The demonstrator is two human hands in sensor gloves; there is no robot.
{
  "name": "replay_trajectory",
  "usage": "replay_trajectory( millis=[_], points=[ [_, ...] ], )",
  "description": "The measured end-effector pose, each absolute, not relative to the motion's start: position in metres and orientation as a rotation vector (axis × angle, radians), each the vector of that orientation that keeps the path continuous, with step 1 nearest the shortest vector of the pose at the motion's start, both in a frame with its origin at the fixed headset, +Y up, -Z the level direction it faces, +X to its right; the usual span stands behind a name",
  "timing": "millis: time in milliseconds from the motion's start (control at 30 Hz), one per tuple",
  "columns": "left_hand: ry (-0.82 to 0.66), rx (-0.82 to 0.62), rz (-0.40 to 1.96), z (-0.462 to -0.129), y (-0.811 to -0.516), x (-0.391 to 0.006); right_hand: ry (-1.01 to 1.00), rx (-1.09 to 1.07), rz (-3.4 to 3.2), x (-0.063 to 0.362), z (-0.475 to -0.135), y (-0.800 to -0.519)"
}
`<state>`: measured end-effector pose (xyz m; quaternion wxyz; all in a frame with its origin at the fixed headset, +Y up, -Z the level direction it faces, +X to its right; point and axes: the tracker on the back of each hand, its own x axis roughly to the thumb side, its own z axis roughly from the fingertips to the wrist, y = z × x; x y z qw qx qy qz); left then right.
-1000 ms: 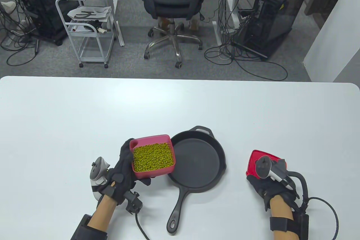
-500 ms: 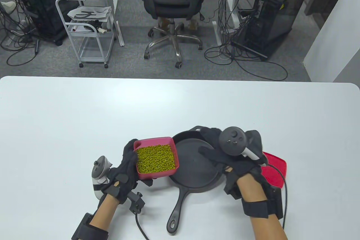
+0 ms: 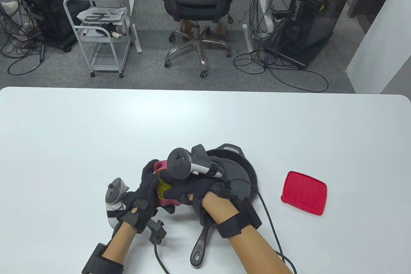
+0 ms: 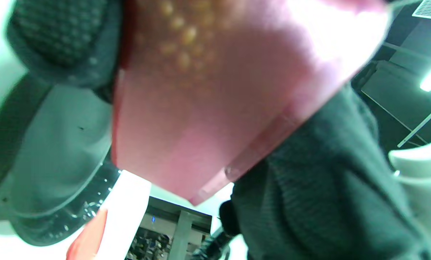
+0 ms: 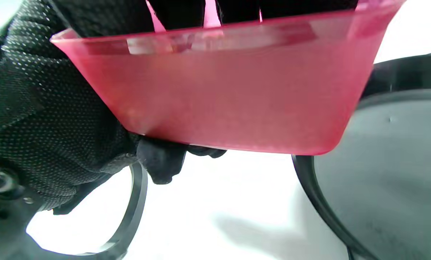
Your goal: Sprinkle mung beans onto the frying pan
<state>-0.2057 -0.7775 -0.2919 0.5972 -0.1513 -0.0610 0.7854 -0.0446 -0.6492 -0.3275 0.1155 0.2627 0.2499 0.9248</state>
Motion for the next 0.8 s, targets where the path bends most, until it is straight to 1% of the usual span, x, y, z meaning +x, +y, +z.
replay_trajectory(
  millis=[167,233,300,367,500,800],
  points=[
    [-0.095,-0.307,1.872,-0.292,-0.781,-0.203,0.832,0.699,2.659,-0.049,-0.340,-0.654],
    [-0.106,-0.345,1.874,-0.292,-0.782,-0.203,0.866,0.688,2.656,-0.053,-0.343,-0.658],
    [-0.082,-0.335,1.867,-0.291,-0.783,-0.203,0.880,0.676,2.648,-0.055,-0.344,-0.662],
    [-0.097,-0.349,1.856,-0.292,-0.784,-0.203,0.851,0.670,2.672,-0.057,-0.344,-0.665],
    [-0.064,-0.346,1.824,-0.289,-0.783,-0.203,0.737,0.649,2.718,-0.060,-0.343,-0.671],
    [-0.060,-0.349,1.822,-0.288,-0.784,-0.202,0.675,0.633,2.709,-0.056,-0.348,-0.675]
  ],
)
